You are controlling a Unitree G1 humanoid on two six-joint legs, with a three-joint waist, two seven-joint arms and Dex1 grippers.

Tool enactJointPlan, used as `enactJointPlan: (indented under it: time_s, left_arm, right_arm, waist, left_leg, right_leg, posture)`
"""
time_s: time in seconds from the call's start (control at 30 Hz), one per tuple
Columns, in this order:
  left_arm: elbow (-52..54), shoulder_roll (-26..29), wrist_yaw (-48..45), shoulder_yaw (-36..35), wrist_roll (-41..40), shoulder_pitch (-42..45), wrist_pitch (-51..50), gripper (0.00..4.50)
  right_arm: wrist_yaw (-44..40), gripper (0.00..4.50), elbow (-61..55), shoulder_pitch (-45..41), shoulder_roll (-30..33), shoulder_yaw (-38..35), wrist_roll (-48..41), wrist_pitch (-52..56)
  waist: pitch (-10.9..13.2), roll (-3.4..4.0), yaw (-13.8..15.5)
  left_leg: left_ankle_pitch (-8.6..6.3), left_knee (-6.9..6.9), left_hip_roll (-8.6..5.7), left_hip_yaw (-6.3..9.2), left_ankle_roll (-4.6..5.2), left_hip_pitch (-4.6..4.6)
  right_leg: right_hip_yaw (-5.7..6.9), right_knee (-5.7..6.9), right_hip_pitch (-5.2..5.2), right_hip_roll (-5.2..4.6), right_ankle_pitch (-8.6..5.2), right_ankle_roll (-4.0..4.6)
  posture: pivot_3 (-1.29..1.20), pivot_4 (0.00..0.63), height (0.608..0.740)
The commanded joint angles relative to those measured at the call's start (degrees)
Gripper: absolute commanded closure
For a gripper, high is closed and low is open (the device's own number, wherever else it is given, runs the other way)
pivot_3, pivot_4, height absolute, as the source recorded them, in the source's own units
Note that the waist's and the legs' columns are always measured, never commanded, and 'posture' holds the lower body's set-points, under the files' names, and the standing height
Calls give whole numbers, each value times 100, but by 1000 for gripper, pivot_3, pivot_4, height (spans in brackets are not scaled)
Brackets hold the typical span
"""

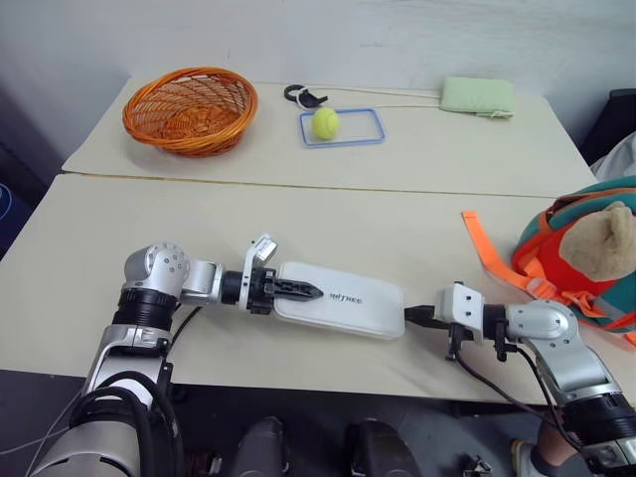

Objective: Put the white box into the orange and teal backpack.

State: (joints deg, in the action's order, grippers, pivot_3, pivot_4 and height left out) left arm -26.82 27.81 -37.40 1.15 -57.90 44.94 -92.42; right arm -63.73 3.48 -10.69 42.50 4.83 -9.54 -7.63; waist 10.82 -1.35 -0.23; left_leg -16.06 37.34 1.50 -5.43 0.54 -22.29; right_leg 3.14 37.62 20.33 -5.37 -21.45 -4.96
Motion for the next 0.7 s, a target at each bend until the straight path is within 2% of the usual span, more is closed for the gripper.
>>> enactJointPlan:
  time_s: [0.03, 0.1, 0.17, 0.27, 0.33, 0.4, 0.47, 0.5, 0.57, 0.6, 0.7]
  left_arm:
    - [1016, 99, -201, -166, -380, -267, 59, 3275]
    - [1959, 107, -389, -272, -283, -636, 561, 3275]
    - [2843, 185, -930, -241, -8, -1060, 1621, 3275]
    - [3458, 239, -1471, -271, 604, -1519, 3179, 3275]
    - [3443, 179, -1567, -390, 1012, -1584, 4088, 3275]
    - [3366, 98, -1725, -460, 1267, -1642, 4741, 3275]
    - [3344, 188, -2085, -297, 1611, -1746, 5337, 3275]
    - [3296, 364, -2461, -117, 1738, -1727, 5474, 3275]
    - [3150, 413, -2585, -18, 1915, -1553, 5646, 3275]
    - [3138, 435, -2687, -9, 1910, -1467, 5685, 3275]
    - [3263, 539, -2958, 126, 2114, -1475, 5956, 3275]
  right_arm:
    - [277, 4500, -362, 381, 123, -595, -274, 70]
    - [502, 4500, -988, 1065, 4, -1341, -1027, 525]
    - [727, 4132, -1730, 1889, -96, -1927, -1637, 1077]
    - [1161, 3264, -2631, 3158, -270, -2548, -1831, 1565]
    - [1871, 2612, -3254, 4128, -897, -3437, -1933, 1662]
    - [2220, 1953, -3604, 4698, -1311, -3968, -2008, 1689]
    - [2197, 1253, -3687, 5160, -1571, -4242, -2121, 1613]
    - [2042, 873, -3590, 5486, -1744, -4417, -2507, 1722]
    - [1994, 193, -3291, 5841, -1989, -4781, -3070, 1955]
    - [1880, 21, -2994, 5901, -2009, -4973, -3151, 1875]
    - [1826, 21, -2231, 5700, -1928, -5570, -3243, 1503]
  waist:
    - [0, 0, 5]
    - [1, 2, 33]
    - [2, 2, 32]
    - [1, 5, 48]
    - [0, 8, 65]
    - [-3, 15, 85]
    - [-4, 16, 30]
    - [-4, 15, 7]
    - [-4, 15, 13]
    - [-4, 15, 12]
    - [-4, 16, -6]
  left_leg:
    - [0, 0, 1, 0, 0, -1]
    - [0, -5, 0, 3, 0, -10]
    - [0, -11, 0, 9, 0, -15]
    - [1, -22, 2, 9, -4, -9]
    - [5, -26, 6, 7, -9, -7]
    - [4, -38, 8, 8, -15, 0]
    - [-4, -46, 8, -3, -21, 1]
    - [-18, -49, 9, -8, -40, 2]
    - [-23, -58, 11, -11, -41, 9]
    - [-22, -73, 10, -10, -40, 14]
    - [-4, -88, 8, -15, -8, 10]
  right_leg:
    - [0, -1, 1, 0, 0, 0]
    - [1, -8, 5, -1, 0, 0]
    - [2, -16, 4, -1, 0, 0]
    - [3, -29, -3, 3, -1, 1]
    - [4, -47, -10, 10, -1, 2]
    - [4, -52, -14, 11, -1, 3]
    - [-2, -64, -16, 11, -1, 2]
    - [-3, -71, -19, 11, 0, 1]
    - [-5, -71, -19, 11, 0, 0]
    - [-4, -72, -18, 11, 0, 1]
    - [-10, -80, -8, 8, 0, 2]
  posture:
    - [0, 150, 740]
    - [0, 150, 740]
    - [0, 150, 740]
    - [0, 150, 740]
    - [0, 150, 740]
    - [0, 150, 740]
    - [0, 150, 740]
    - [0, 150, 740]
    - [0, 150, 740]
    - [0, 150, 740]
    - [0, 150, 740]
